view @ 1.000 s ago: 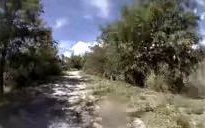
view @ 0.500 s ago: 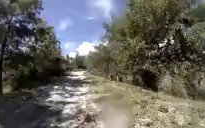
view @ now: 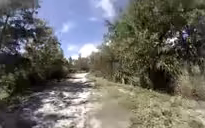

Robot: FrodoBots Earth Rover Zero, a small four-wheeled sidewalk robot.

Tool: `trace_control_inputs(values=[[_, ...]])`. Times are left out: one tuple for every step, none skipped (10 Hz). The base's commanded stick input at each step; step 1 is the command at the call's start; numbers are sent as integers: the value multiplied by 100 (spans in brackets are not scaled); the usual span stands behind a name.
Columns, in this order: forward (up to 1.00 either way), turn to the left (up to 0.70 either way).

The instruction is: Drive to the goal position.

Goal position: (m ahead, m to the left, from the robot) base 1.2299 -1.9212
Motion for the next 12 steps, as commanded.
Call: trace_control_inputs(values=[[82,23],[82,0],[82,0],[82,0],[82,0],[82,0],[82,0],[82,3],[82,15],[82,33],[82,25],[82,3]])
